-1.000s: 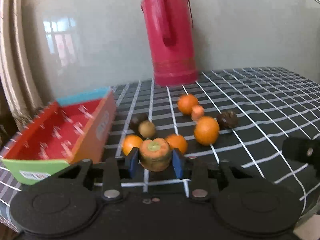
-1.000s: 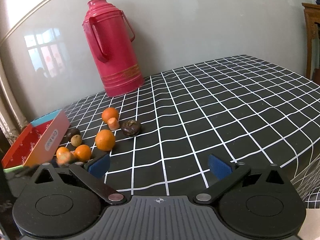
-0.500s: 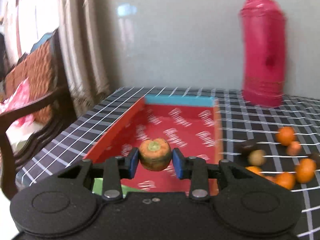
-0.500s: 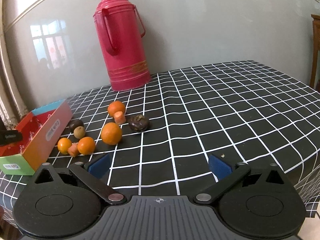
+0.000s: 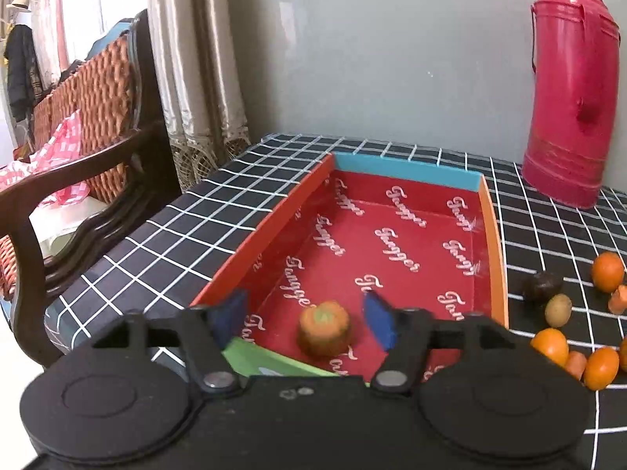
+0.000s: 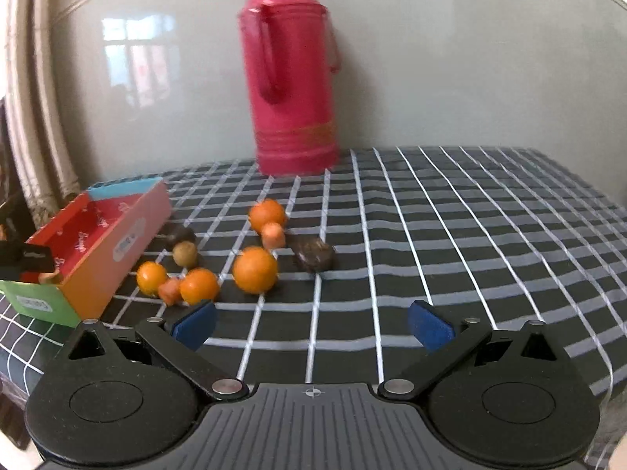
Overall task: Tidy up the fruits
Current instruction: 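Carry the carrot chunk with the left tool into the red box and release, then grasp the orange with the right tool and carry it into the box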
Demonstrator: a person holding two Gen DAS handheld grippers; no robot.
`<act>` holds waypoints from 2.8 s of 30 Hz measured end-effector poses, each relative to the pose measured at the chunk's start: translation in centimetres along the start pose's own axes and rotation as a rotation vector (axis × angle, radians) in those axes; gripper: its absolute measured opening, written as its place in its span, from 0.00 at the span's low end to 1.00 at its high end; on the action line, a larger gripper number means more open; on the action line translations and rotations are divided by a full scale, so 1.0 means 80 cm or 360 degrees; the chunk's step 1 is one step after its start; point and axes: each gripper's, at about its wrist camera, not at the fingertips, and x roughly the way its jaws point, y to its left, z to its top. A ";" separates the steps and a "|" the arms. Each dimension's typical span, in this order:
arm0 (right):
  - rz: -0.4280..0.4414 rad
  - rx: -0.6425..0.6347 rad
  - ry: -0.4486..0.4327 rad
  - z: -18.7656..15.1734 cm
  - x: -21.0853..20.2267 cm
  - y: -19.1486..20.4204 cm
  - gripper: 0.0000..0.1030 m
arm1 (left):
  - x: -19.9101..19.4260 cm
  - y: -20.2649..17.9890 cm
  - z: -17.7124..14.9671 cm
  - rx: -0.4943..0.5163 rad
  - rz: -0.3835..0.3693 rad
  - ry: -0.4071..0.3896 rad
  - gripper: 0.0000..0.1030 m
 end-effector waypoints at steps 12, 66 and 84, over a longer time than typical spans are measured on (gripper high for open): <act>0.0139 0.0126 -0.0008 0.014 0.079 -0.022 1.00 | -0.036 0.029 0.001 -0.0134 -0.0056 -0.0174 0.85; 0.0784 -0.0506 -0.0301 -0.001 0.076 0.219 0.37 | -0.021 0.144 -0.002 -0.0416 0.0356 -0.0097 0.93; 0.0385 -0.0388 -0.0577 0.004 0.050 0.177 1.00 | -0.031 0.116 0.001 -0.0308 0.0252 -0.0171 0.93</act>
